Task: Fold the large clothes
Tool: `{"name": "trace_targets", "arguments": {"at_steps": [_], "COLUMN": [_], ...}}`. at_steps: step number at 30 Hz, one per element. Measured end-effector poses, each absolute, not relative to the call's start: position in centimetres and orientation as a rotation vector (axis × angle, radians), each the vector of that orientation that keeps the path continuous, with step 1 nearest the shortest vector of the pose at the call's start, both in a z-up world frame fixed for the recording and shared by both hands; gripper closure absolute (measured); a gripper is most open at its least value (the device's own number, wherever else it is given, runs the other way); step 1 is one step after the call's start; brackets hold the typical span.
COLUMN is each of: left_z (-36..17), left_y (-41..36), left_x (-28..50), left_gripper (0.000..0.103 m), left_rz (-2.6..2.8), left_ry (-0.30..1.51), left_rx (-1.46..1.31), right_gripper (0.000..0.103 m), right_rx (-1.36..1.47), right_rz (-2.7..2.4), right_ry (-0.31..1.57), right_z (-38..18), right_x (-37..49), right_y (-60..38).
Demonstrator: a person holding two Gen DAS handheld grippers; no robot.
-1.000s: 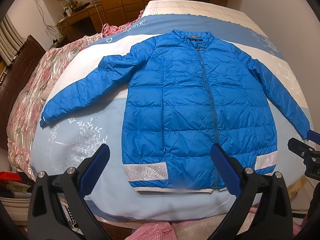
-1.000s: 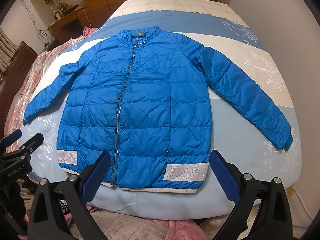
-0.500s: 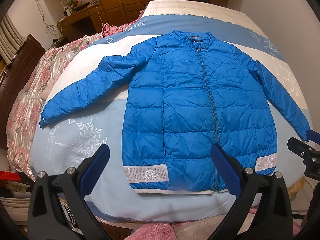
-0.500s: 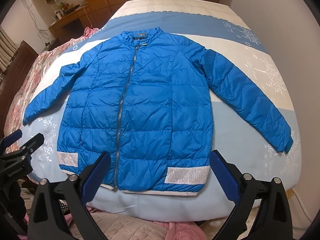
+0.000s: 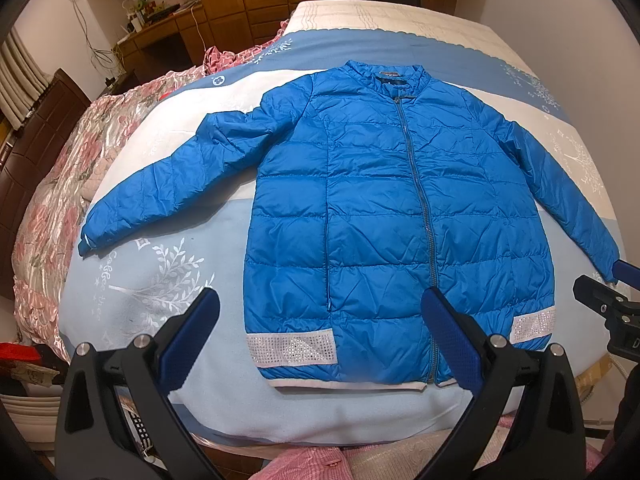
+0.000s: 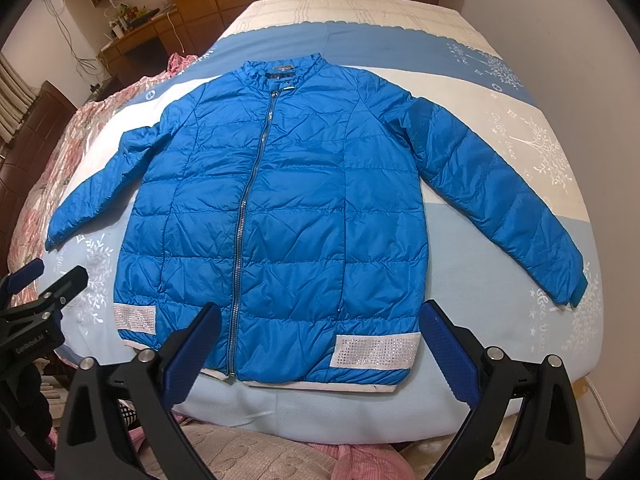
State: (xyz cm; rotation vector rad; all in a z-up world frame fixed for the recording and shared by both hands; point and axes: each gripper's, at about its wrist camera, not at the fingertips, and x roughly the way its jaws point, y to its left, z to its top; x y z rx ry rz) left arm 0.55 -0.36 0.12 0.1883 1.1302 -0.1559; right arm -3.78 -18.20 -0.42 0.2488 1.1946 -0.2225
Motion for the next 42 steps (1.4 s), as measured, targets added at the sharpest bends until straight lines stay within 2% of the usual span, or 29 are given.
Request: {"name": "trace_targets", "arguments": {"at_steps": [42], "left_z": [0.6], "left_y": [-1.4], "left_x": [1.3], "left_gripper": [0.003], "left_rz": [-0.155], "left_ry": [1.124], "left_rx": [0.207], "right_gripper": [0.004], "right_rx": [0.273], "right_rz": [-0.212], "right_ry": [1.168], "right_z": [-0.4], "right_x": [-4.0], "right_y": [-19.7]}}
